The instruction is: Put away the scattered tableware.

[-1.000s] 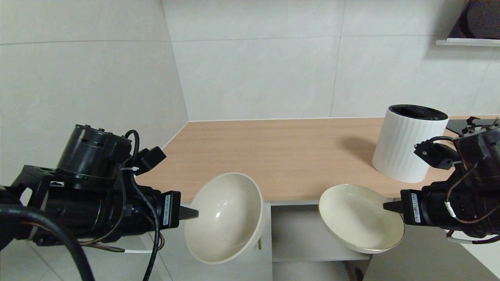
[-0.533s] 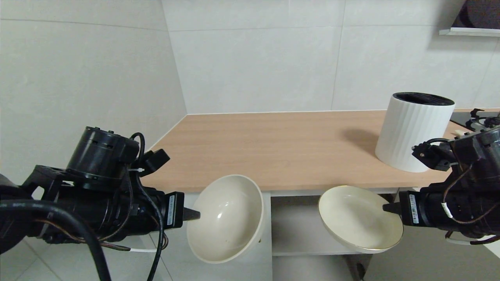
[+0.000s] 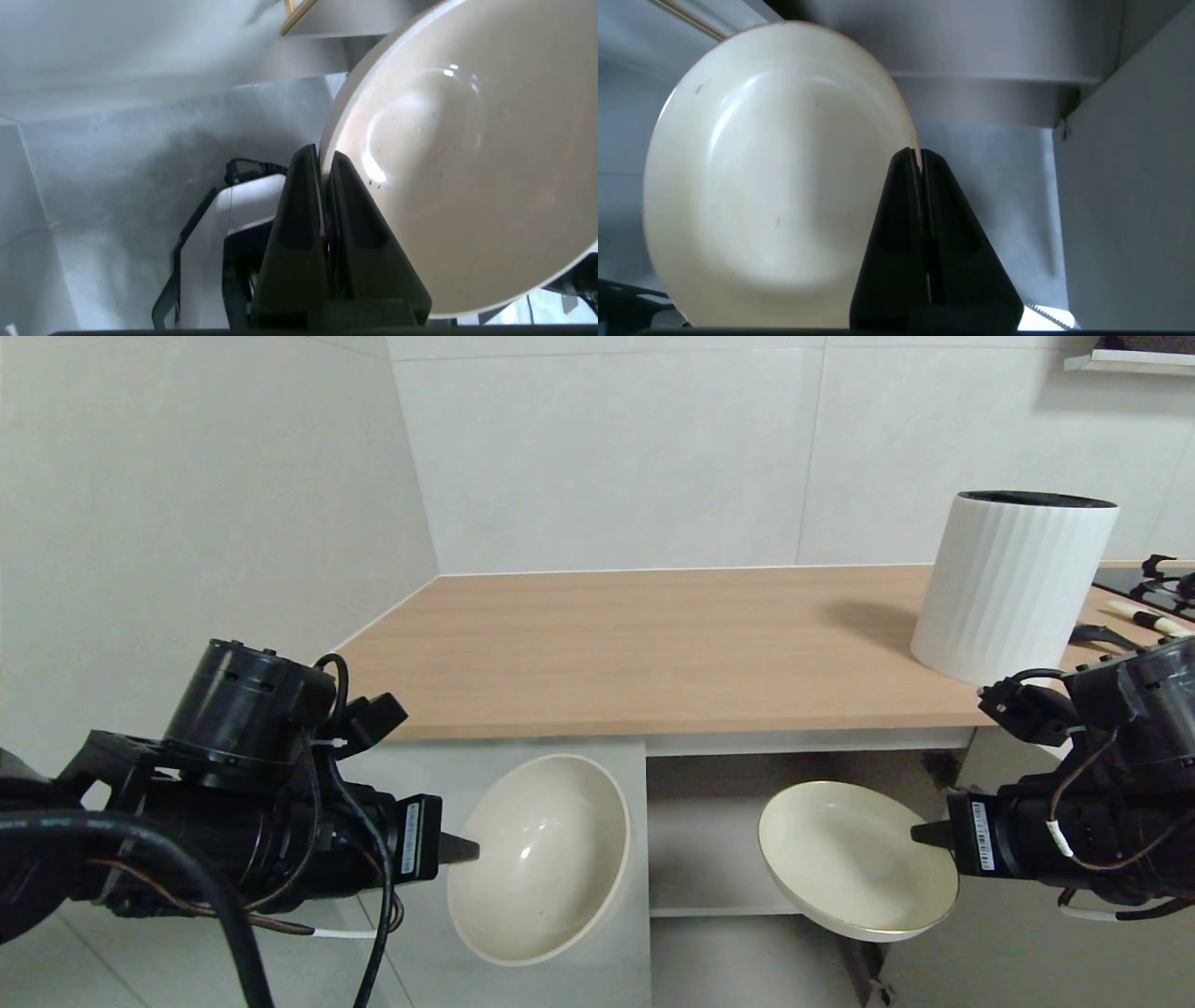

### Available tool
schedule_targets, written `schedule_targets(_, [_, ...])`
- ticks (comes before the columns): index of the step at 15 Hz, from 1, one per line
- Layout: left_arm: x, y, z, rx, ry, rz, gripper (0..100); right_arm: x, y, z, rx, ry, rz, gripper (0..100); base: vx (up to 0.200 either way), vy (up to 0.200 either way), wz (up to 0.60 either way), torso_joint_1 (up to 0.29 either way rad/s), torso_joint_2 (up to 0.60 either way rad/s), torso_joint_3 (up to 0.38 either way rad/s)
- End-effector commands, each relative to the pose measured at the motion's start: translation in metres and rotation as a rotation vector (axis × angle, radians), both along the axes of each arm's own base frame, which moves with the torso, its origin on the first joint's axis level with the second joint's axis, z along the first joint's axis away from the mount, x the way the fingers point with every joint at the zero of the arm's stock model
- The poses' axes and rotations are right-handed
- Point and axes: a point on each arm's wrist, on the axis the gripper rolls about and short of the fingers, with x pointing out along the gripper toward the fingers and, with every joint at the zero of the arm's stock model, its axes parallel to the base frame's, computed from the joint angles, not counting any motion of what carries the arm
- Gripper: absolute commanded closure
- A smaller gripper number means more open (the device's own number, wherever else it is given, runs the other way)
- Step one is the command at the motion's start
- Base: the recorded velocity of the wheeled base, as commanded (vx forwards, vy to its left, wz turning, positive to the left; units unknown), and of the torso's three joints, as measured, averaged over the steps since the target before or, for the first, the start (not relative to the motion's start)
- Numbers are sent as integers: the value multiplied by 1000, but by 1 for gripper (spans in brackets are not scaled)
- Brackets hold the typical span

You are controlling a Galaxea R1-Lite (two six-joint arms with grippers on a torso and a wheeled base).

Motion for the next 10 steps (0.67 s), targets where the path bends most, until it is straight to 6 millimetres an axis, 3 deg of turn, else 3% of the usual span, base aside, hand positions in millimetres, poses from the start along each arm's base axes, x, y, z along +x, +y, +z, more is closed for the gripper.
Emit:
schedule_targets(1, [0,0,-1,1,3,-1,100,1,1,-2,-4,9,0,100,0,0,0,-163,476,300])
schedule_targets(8, [0,0,0,1,1,1,100,2,2,-4,-8,18,2,100,0,0,0,-130,454,322])
schedule_targets(10, [0,0,0,1,1,1,100,3,1,-4,-8,18,0,100,0,0,0,-39,202,159])
